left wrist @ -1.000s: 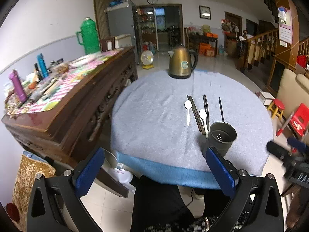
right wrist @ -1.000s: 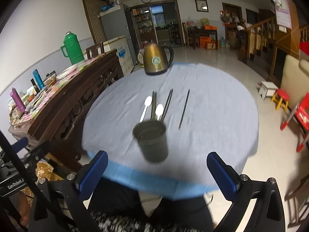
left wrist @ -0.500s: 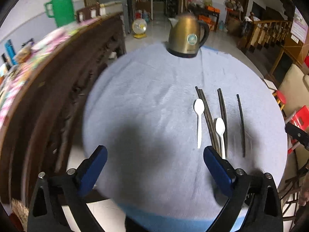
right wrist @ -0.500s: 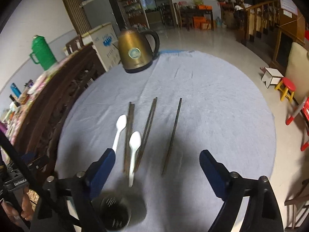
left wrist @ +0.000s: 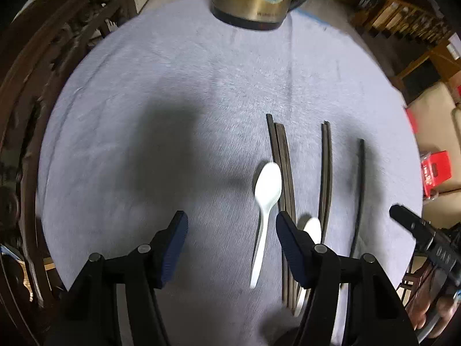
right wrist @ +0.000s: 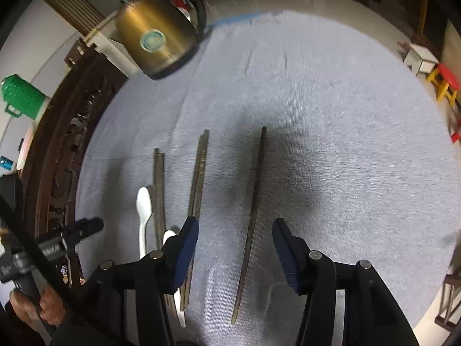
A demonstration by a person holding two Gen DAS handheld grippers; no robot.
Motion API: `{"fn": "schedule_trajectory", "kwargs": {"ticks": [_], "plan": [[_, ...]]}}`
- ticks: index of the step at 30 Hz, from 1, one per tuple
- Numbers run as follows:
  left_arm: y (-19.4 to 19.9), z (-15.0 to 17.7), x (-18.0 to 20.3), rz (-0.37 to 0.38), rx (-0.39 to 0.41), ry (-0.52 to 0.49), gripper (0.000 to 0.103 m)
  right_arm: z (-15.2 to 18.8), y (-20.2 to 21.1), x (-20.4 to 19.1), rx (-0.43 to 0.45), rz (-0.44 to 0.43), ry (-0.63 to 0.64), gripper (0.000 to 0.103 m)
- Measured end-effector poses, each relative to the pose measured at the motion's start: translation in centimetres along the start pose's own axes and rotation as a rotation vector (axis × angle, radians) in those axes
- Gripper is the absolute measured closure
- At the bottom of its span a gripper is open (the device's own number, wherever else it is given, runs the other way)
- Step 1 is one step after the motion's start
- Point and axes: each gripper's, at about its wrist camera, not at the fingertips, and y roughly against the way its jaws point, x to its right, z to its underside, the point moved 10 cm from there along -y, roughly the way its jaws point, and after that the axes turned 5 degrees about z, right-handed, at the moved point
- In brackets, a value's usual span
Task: Organize utensils
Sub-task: 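Lower both tools toward the dark chopsticks lying beside the white spoons, then close the right tool on a single dark chopstick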
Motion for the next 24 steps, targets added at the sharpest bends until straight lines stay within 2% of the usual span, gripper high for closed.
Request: {"fn": "schedule_trajectory", "kwargs": {"ticks": [3, 5, 9, 10, 12, 13, 18, 24], "plan": [[-1.8, -2.0, 1.1, 0.043, -0.076, 0.017, 0.038, -0.6, -1.7, 0.2, -0.059, -0.003, -0.014, 0.047], [-2.6, -3.3, 1.1, 0.039, -0.1, 0.054, 0.038, -1.3, -2.6, 0.3, -0.097, 0.01, -0.01, 0.047], [-4.0, -5.5, 1.1, 0.018, -0.128, 0.078, 0.039, -2.5, -3.6, 0.8, -0.117, 0.024, -0.023, 0.053], [-4.5, -5.8, 1.1, 0.009, -0.139, 0.083, 0.04, -2.7, -3.9, 1.0, -0.12, 0.028, -0.029, 0.054], [-5.2, -6.1, 1.0, 0.006, -0.163, 0.099, 0.053, -2.6, -4.0, 1.1, -0.13, 0.025, -0.039, 0.055], [-5.6, -6.3, 1.1, 0.019, -0.182, 0.113, 0.055, -2.6, -4.3, 1.2, -0.133, 0.019, -0.042, 0.055], [-5.6, -7.8, 1.9, 0.061, -0.16, 0.129, 0.055, -2.5, -4.4, 0.8, -0.125, 0.019, -0.028, 0.055], [-6.1, -8.4, 1.7, 0.013, -0.159, 0.103, 0.055, -2.6, -5.1, 0.3, -0.122, 0.02, -0.021, 0.055]]}}
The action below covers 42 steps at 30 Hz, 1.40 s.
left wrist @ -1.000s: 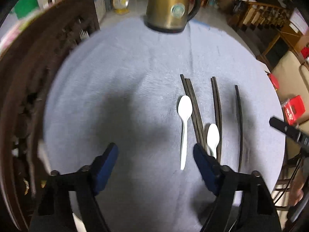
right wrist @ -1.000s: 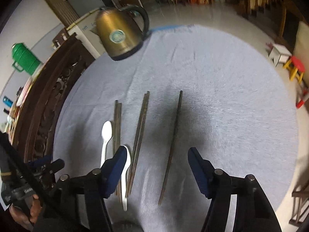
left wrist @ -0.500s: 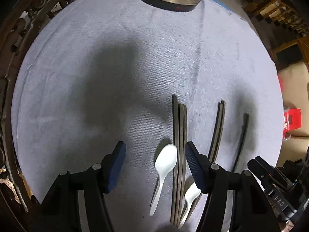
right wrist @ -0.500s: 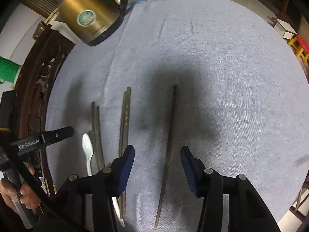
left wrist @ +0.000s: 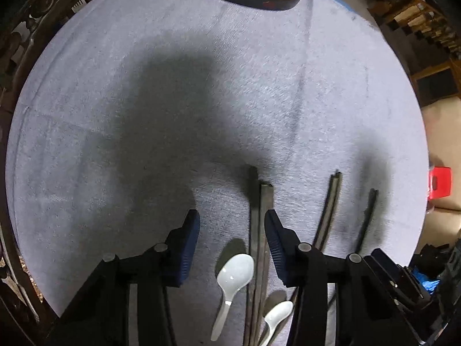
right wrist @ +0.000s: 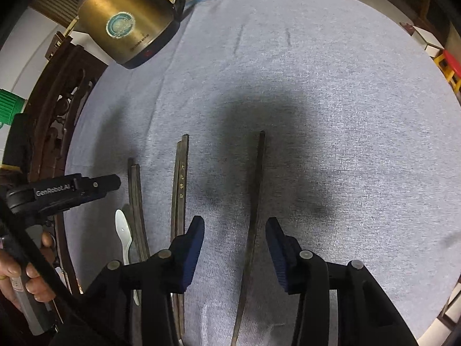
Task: Organize utensils
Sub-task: 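Close the right tool on a single dark chopstick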
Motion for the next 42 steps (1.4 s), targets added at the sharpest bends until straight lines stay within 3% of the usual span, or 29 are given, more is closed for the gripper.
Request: {"fn": "schedule_trajectory", "kwargs": {"ticks": [5, 10, 18, 29, 40, 42], "plan": [[-0.8, -0.6, 0.5, 0.029, -0.001, 0.014, 0.056, -0.1, -0.5, -0.1, -0.005, 0.003, 0.0, 0.067], [-1.7, -0.1, 0.7, -0.002, -0.011, 0.003, 0.056, 0.0, -1.7, 0.0, -0.02, 0.022, -0.001, 0.077], [-2.3, -1.0, 0.4, -0.026, 0.005, 0.01, 0.061, -0.9, -2.4, -0.9, -0.003, 0.041, 0.007, 0.078], [-2.5, -0.9, 3.1, -0.062, 0.029, -0.051, 0.062, -0.5, -2.8, -0.2, 0.006, 0.054, 0.007, 0.085], [-2.7, 0.7, -0.5, -0.102, 0.017, -0.068, 0.065, -0.1, -2.8, 0.2, 0.016, 0.043, 0.012, 0.086], [-2.6, 0.4, -1.5, -0.061, 0.029, -0.058, 0.07, -0.1, -2.8, 0.2, 0.021, 0.055, 0.027, 0.086]]}}
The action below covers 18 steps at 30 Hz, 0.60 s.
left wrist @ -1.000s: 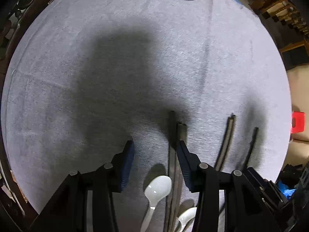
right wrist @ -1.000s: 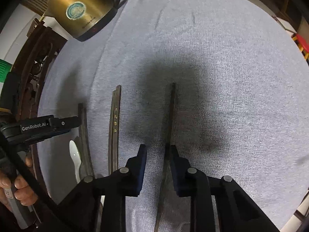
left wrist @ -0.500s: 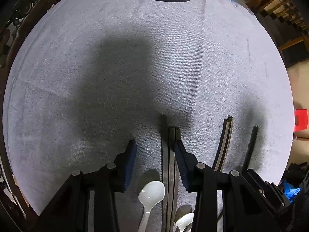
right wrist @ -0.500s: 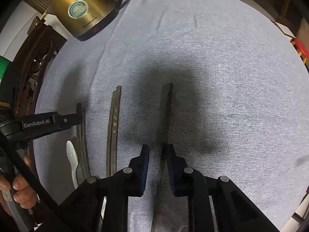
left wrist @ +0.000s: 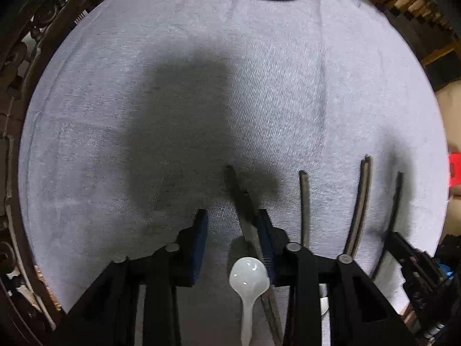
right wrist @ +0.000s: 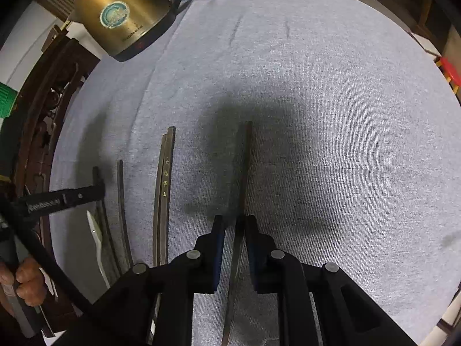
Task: Organize utensils
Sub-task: 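Close the right tool on a single dark chopstick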
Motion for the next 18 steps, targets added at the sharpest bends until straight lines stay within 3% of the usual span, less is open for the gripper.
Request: {"fn": "schedule_trajectory", "kwargs": {"ticks": [2, 6, 10, 12, 18], "plan": [[0.5, -0.2, 0.1, 0.073, 0.016, 0.023, 0.07, 0.2, 0.1, -0.2, 0.004, 0.005, 0.004, 0.086], [1.0, -0.1, 2.5, 0.139, 0.027, -0.014, 0.07, 0.0, 0.1, -0.4, 0.012, 0.028, 0.015, 0.093], [0.3, 0.5, 4.4, 0.149, 0.004, -0.033, 0.071, 0.0, -0.1, -0.5, 0.016, 0.031, 0.018, 0.095], [-0.5, 0.7, 4.8, 0.164, -0.013, -0.025, 0.078, 0.0, -0.1, -0.5, 0.015, 0.028, 0.021, 0.095], [-2.9, 1.7, 6.2, 0.162, -0.039, -0.004, 0.085, -0.2, -0.3, -0.8, 0.018, 0.031, 0.05, 0.095]]}}
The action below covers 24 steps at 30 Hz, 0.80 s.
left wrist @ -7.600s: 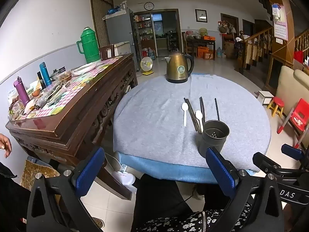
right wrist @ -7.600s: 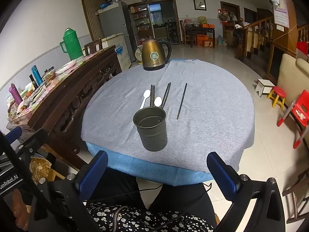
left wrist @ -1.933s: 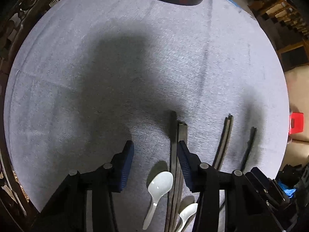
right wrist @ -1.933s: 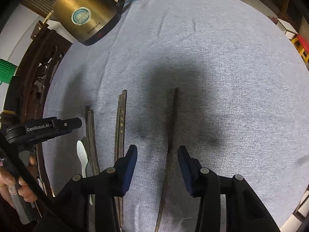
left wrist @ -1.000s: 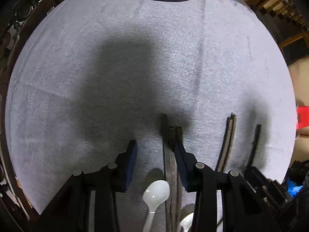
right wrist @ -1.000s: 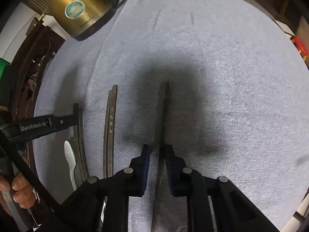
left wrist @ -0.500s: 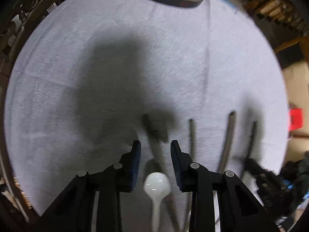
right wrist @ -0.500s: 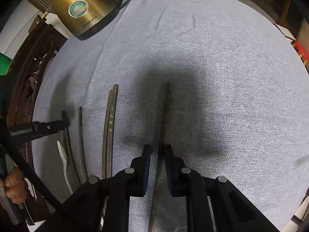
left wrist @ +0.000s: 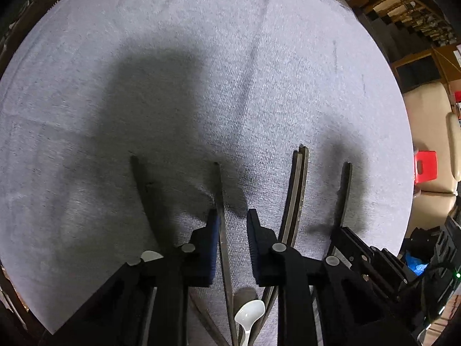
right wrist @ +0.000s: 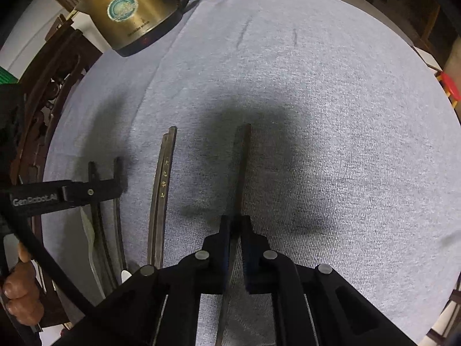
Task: Organize utensils
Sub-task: 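Close the right tool on a single dark chopstick, then close the left tool on another dark chopstick while the right tool holds its chopstick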
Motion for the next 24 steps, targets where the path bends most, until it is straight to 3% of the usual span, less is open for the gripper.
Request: {"fn": "schedule_trajectory", "kwargs": {"ticks": [11, 13, 15, 19, 20, 23, 24], "plan": [[-1.4, 0.4, -0.5, -0.037, -0.016, 0.058, 0.088, -0.3, 0.5, 0.7, -0.019, -0.02, -0.007, 0.096], [-1.7, 0.4, -0.3, -0.049, -0.015, 0.05, 0.085, -0.3, 0.4, 0.6, -0.028, -0.017, -0.005, 0.095], [-1.4, 0.7, 0.2, -0.048, -0.007, 0.042, 0.076, -0.5, 0.4, 0.6, -0.032, -0.009, -0.005, 0.093], [-2.1, 0.5, 0.7, -0.072, 0.024, 0.016, 0.075, -0.6, -0.3, -0.2, -0.007, 0.016, 0.017, 0.093], [-2.2, 0.5, 0.7, -0.079, 0.029, 0.012, 0.076, -0.7, -0.3, -0.3, 0.002, 0.025, 0.028, 0.093], [-2.2, 0.3, 0.2, -0.129, 0.056, -0.002, 0.097, -0.9, -0.4, -0.5, 0.015, 0.046, 0.056, 0.096], [-2.2, 0.3, 0.1, -0.115, 0.06, 0.003, 0.097, -0.8, -0.4, -0.7, 0.017, 0.048, 0.058, 0.096]]}}
